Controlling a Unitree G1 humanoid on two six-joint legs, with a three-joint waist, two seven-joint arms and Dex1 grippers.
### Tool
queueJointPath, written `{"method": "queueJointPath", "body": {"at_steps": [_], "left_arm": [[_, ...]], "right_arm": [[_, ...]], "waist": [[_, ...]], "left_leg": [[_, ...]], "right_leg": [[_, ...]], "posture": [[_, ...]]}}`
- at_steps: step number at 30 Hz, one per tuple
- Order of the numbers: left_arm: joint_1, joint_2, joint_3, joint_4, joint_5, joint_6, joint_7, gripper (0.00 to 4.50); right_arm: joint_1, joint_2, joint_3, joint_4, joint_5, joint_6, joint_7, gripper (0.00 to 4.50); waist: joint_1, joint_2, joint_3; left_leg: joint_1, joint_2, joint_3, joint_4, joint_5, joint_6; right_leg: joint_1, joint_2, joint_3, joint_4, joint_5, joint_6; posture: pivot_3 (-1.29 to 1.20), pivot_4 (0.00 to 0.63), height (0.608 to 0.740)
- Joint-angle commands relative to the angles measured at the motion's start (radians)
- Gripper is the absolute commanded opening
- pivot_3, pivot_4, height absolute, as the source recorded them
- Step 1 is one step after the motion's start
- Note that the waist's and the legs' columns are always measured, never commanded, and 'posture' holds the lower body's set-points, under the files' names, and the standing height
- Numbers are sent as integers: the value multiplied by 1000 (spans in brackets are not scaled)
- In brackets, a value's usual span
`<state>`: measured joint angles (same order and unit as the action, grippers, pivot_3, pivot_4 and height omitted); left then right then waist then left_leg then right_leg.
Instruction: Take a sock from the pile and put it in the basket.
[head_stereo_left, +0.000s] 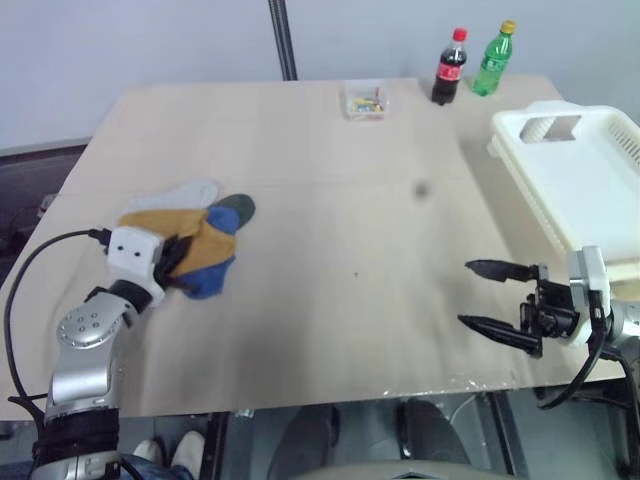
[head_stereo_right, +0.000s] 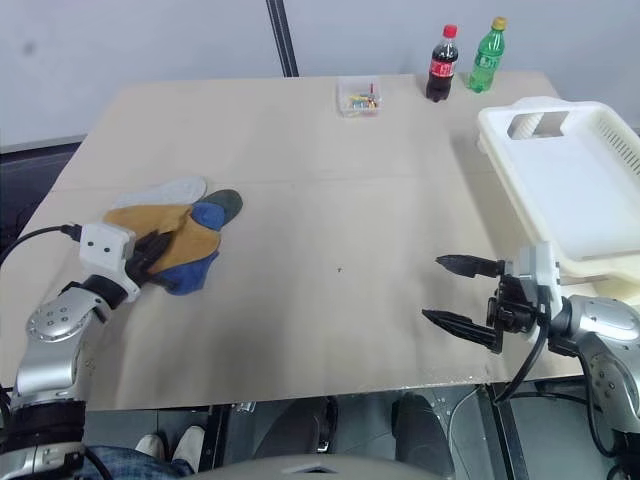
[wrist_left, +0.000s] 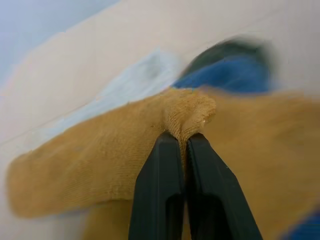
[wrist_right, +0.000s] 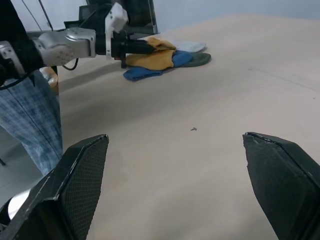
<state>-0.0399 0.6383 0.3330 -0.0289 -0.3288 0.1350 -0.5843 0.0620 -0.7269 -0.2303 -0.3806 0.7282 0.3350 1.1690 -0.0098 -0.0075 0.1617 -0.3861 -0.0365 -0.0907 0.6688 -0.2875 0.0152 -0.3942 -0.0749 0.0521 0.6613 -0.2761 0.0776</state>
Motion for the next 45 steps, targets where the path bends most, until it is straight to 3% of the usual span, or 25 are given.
{"method": "queueJointPath", "body": {"at_steps": [1, 6, 12, 17, 20, 22, 25, 29, 34, 37, 45], "left_arm": [[46, 36, -20, -304, -209, 249, -56, 34], [7, 18, -210, -458, -273, 518, 4, 34], [-137, -174, -446, -386, -222, 640, 101, 34], [-202, -314, -538, -297, -171, 659, 160, 34], [-232, -370, -578, -263, -144, 639, 161, 976], [-250, -415, -574, -255, -169, 671, 166, 1838], [-264, -407, -601, -280, -138, 674, 154, 3170], [-301, -404, -485, -307, -198, 632, 119, 4459], [-364, -363, -383, -274, -253, 624, 55, 4459], [-388, -308, -416, -196, -146, 494, 1, 4459], [-620, -259, -445, 398, 92, 168, -56, 4459]], "right_arm": [[-5, 0, -20, -11, 2, -25, 5, 4500], [-21, 6, -13, -7, -3, -32, -5, 4500], [-35, 14, -4, -11, -9, -30, -14, 4500], [-11, 22, -8, -37, -7, -31, -35, 4500], [7, 31, -14, -60, 1, -24, -58, 4500], [17, 31, -11, -69, 1, -25, -62, 4500], [22, 35, -7, -81, 2, -24, -77, 4500], [31, 34, -14, -85, 5, -23, -87, 4500], [34, 34, -7, -87, 5, -24, -93, 4500], [26, 41, 3, -84, 0, -27, -98, 4500], [6, 61, 26, -68, -17, -41, -107, 4500]], "waist": [[-1, 0, 0], [-1, 1, -1], [3, 1, 0], [-2, 1, 0], [0, 1, 0], [1, 1, 0], [0, 0, 0], [-1, 0, 0], [1, 1, 0], [0, 0, 0], [2, 0, 0]], "left_leg": [[0, 1, 0, 0, 0, 0], [2, 1, 1, 0, 0, 0], [2, -1, 1, 1, 0, 0], [2, -2, 1, 1, 2, -3], [2, -2, 1, 1, 2, -2], [2, -2, 1, 1, 2, -2], [2, -3, 1, 2, 2, -3], [2, -2, 1, 2, 2, -3], [2, -2, 1, 2, 2, -3], [2, -3, 1, 2, 3, -4], [2, -5, 0, 2, 3, -4]], "right_leg": [[0, 0, 0, 0, 0, 0], [1, 3, 1, 1, 0, 0], [2, 5, 0, 2, 0, 0], [2, 5, 1, 1, 0, 0], [2, 5, 1, 1, 0, 0], [2, 5, 1, 1, 0, 0], [2, 5, 1, 2, 0, 0], [2, 6, 1, 2, 0, 0], [2, 5, 1, 2, 0, 0], [2, 5, 1, 1, 0, 0], [2, 5, 0, 2, 0, 0]], "posture": [[0, 150, 740], [0, 150, 740], [0, 150, 740], [0, 150, 740], [0, 150, 740], [0, 150, 740], [0, 150, 740], [0, 150, 740], [0, 150, 740], [0, 150, 740], [0, 150, 740]]}}
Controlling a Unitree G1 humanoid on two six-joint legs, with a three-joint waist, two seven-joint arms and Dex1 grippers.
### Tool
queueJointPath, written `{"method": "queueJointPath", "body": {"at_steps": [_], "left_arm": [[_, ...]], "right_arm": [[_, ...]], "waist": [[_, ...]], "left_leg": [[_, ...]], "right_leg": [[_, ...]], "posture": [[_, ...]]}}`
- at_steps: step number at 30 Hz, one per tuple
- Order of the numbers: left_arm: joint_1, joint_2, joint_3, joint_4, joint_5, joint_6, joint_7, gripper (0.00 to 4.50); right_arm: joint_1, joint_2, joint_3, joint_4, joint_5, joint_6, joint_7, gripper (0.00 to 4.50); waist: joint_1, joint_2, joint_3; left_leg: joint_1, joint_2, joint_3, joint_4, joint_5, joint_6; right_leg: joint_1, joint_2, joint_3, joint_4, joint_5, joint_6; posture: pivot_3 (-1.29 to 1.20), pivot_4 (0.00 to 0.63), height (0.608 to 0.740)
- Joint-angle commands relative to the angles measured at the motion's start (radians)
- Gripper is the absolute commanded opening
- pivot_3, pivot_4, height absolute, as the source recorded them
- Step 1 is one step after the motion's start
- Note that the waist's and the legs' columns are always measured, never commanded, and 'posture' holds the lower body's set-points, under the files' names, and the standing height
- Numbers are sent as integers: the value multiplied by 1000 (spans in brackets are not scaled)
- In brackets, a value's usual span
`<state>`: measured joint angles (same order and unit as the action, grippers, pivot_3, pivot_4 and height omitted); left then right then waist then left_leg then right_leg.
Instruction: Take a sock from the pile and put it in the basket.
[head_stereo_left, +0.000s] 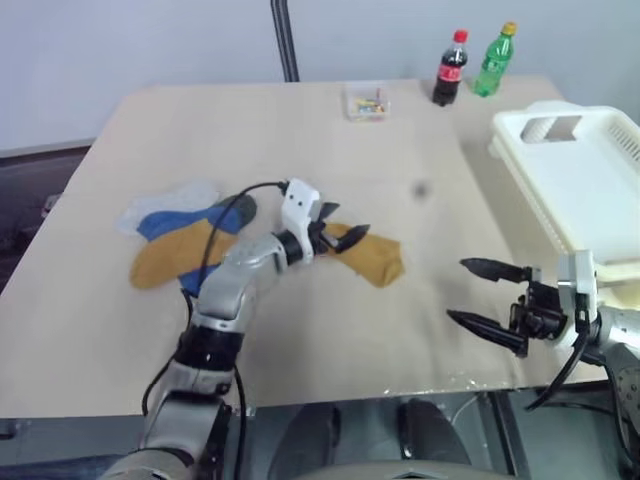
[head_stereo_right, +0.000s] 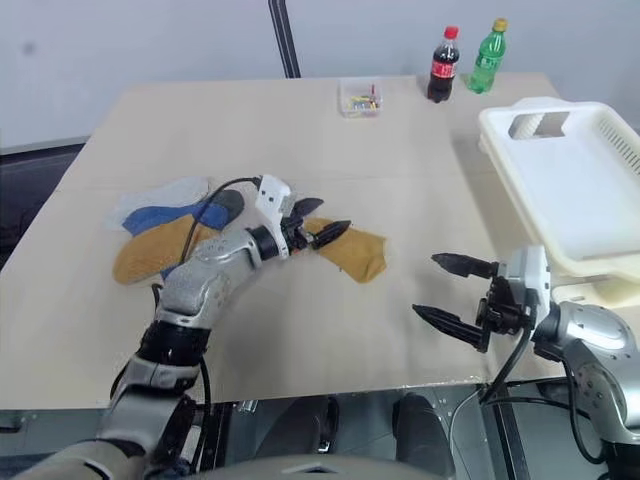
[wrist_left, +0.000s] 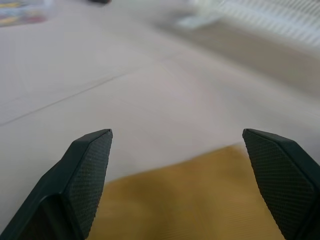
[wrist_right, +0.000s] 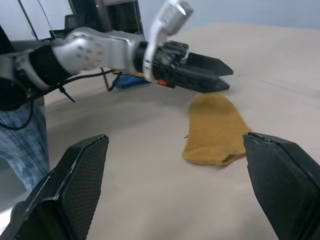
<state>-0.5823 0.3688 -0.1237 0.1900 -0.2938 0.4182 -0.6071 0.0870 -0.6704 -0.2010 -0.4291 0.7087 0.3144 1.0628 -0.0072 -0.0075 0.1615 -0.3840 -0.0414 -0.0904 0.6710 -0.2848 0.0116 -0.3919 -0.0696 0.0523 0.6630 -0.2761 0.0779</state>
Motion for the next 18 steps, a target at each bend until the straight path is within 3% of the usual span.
{"method": "queueJointPath", "body": {"at_steps": [1, 5, 9, 13, 18], "left_arm": [[-105, 17, 2, 247, 78, -149, -55, 4459], [-196, -4, 19, 419, 59, -185, -186, 4459], [-213, 26, 6, 462, 42, -144, -376, 4459], [-152, 134, -21, 333, 10, 13, -566, 4459], [10, 276, -22, 65, -31, 137, -652, 4459]], "right_arm": [[-22, 5, -2, -17, 1, -21, 0, 4500], [-26, 4, 2, -10, -3, -24, 5, 4500], [-33, 2, 9, -8, -2, -20, 7, 4500], [-44, -3, 17, 6, -14, -25, 16, 4500], [-56, 2, 25, 5, -15, -23, 15, 4500]], "waist": [[-1, 0, 0], [-4, 0, 0], [-7, 0, 0], [-18, 0, 0], [-30, 0, 0]], "left_leg": [[0, 0, 0, 0, 0, 0], [-2, -3, 0, 0, 0, 0], [-4, -3, 0, 0, 0, 0], [-3, -3, 0, 0, 0, 0], [-2, 1, 0, 0, 0, 0]], "right_leg": [[0, 0, 0, 0, 0, 0], [-2, 0, 0, -1, 0, 0], [-4, -1, 0, 0, 0, 0], [-4, 0, 0, 0, 0, 0], [-3, 0, 1, 1, 0, 0]], "posture": [[0, 150, 740], [0, 150, 740], [0, 150, 740], [0, 150, 740], [0, 150, 740]]}}
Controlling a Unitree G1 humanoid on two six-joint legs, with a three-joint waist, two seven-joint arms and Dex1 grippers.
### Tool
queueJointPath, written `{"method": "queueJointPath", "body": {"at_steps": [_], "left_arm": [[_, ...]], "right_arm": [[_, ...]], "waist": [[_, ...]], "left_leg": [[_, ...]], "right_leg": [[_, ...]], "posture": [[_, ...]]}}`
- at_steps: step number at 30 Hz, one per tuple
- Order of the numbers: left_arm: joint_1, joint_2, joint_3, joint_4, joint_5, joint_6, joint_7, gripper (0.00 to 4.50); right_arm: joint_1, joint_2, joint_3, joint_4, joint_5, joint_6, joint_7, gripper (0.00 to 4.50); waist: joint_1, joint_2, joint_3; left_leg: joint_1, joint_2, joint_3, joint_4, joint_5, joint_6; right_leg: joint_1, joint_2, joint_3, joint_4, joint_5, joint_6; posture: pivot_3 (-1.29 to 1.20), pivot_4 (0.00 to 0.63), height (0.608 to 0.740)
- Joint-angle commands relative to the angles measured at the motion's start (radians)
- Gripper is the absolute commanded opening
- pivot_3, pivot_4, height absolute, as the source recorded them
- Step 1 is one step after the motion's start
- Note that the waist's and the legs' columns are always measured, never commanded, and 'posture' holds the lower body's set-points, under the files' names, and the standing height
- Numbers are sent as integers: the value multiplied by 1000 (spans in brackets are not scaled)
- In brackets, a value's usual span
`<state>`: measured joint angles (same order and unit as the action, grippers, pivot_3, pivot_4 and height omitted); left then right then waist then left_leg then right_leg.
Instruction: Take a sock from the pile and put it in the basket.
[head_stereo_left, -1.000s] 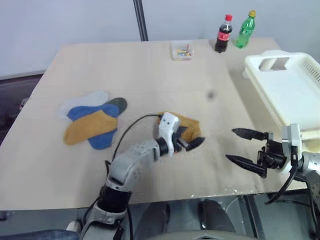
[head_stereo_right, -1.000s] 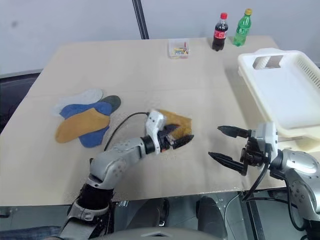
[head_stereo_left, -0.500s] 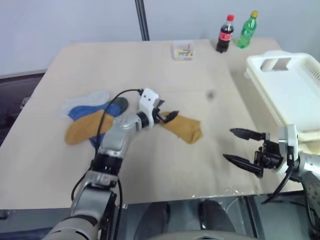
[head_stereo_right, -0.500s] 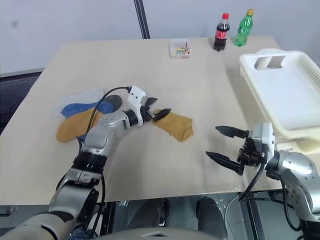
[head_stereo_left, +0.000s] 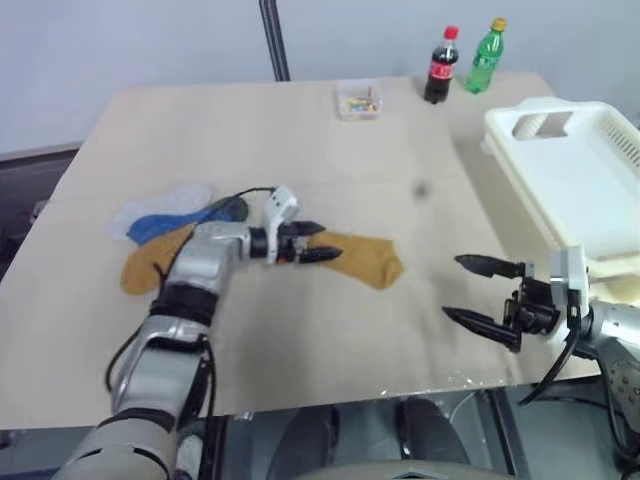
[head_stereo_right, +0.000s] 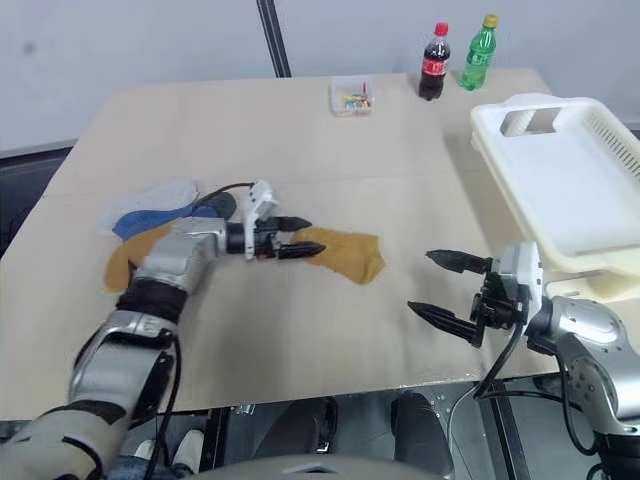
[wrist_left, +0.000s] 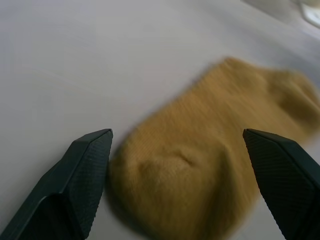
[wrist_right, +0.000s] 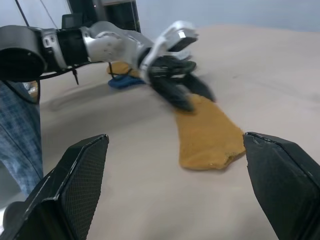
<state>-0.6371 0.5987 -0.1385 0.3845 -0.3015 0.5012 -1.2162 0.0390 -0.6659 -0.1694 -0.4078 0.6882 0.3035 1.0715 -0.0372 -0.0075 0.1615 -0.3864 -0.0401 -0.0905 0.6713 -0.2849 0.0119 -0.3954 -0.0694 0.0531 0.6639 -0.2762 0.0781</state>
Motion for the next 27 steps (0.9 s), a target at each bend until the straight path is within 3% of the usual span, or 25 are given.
{"method": "queueJointPath", "body": {"at_steps": [1, 6, 11, 21, 27], "left_arm": [[105, 75, 1, -191, -42, 76, -59, 4459], [260, 143, 73, -416, -133, 189, -24, 4459], [349, 130, 103, -532, -170, 241, 54, 4459], [380, 63, 228, -581, -185, 127, 227, 4459], [511, 42, 411, -721, -167, 72, 403, 4459]], "right_arm": [[-9, -2, -5, -17, 4, -13, 6, 4500], [-4, 3, 3, -21, 4, -13, 6, 4500], [-3, 10, 11, -20, 1, -15, 6, 4500], [-23, -31, -21, -8, 30, 18, 31, 4500], [-1, -45, -48, -16, 47, 30, 23, 4500]], "waist": [[0, 0, 0], [7, 0, 0], [18, 0, 0], [25, 0, 0], [21, 0, 0]], "left_leg": [[0, 0, 0, 0, 0, 0], [1, 2, 0, 0, -1, 1], [1, 1, 0, 0, -2, 3], [1, 1, 0, 0, -1, 2], [1, 3, 0, -1, -1, 1]], "right_leg": [[0, 0, 0, 0, 0, 0], [1, 0, 0, 0, 0, 0], [1, -1, 0, 0, 0, 0], [1, -1, 0, 0, 0, 0], [1, -1, 1, -1, 0, 0]], "posture": [[0, 150, 740], [0, 150, 740], [0, 150, 740], [0, 150, 740], [0, 150, 740]]}}
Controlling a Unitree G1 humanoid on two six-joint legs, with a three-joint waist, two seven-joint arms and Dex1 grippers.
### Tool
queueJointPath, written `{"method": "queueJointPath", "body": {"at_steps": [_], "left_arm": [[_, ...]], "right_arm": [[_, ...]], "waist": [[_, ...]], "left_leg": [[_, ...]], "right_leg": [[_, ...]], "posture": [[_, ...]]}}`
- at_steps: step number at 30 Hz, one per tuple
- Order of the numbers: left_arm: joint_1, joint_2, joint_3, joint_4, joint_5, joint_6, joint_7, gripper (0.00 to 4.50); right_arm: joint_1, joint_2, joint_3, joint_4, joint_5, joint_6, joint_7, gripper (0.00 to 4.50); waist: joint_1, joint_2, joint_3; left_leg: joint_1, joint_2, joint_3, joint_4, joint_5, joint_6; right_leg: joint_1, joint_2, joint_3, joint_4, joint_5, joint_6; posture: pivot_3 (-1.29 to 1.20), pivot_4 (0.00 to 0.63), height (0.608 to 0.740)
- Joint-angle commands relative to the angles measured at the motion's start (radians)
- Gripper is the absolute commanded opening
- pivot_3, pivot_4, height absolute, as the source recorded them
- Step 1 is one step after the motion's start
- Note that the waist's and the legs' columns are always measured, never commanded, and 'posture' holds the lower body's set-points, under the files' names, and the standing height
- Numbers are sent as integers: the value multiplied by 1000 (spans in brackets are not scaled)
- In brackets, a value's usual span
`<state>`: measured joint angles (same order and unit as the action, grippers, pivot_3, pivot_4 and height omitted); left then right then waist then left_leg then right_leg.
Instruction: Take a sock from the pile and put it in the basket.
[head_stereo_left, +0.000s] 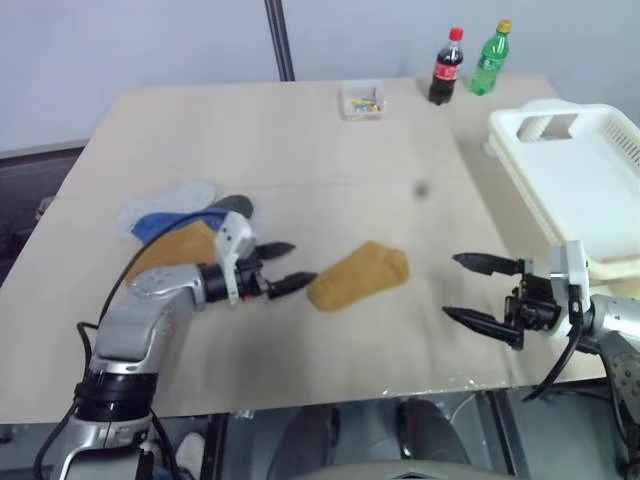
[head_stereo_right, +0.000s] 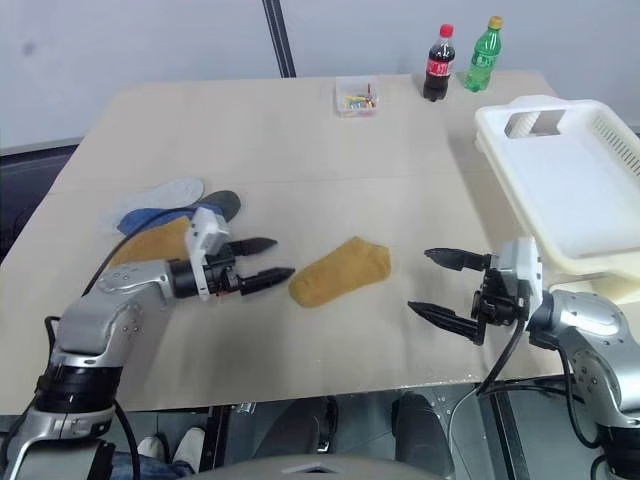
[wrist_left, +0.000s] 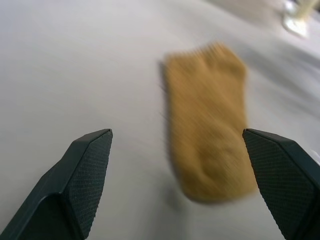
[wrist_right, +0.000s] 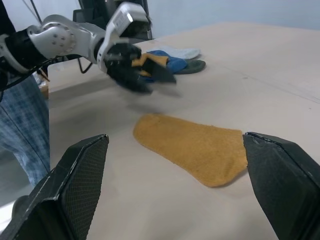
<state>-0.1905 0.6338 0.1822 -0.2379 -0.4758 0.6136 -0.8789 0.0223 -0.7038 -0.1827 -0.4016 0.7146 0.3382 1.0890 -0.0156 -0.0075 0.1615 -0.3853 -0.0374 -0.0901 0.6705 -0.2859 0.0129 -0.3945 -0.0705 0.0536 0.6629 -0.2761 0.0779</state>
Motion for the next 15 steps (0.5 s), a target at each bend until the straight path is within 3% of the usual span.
{"method": "queueJointPath", "body": {"at_steps": [1, 5, 11, 15], "left_arm": [[94, 1, 114, -123, 1, -41, 87, 4459], [241, -27, 216, -187, -31, -70, 124, 4459], [312, -110, 375, -160, -100, -111, 223, 4459], [298, -93, 361, -109, 16, -174, 304, 4459]], "right_arm": [[23, -6, -35, -23, 19, -7, 8, 4500], [12, -1, -34, -14, 17, -6, 4, 4500], [-24, 2, -10, 23, 4, -13, 28, 4500], [-54, 7, 9, 48, -6, -16, 45, 4500]], "waist": [[2, 0, 0], [3, 0, 0], [7, 0, 0], [8, 0, 0]], "left_leg": [[0, 0, 0, 0, 0, 0], [0, 1, 0, -1, -1, 1], [1, 1, 0, -1, -1, 2], [1, 1, 0, -1, -1, 2]], "right_leg": [[0, 0, 0, 0, 0, 0], [0, -1, 0, 0, 0, 0], [1, -2, -1, 0, 0, 0], [1, 0, -1, 0, 0, 0]], "posture": [[0, 150, 740], [0, 150, 740], [0, 150, 740], [0, 150, 740]]}}
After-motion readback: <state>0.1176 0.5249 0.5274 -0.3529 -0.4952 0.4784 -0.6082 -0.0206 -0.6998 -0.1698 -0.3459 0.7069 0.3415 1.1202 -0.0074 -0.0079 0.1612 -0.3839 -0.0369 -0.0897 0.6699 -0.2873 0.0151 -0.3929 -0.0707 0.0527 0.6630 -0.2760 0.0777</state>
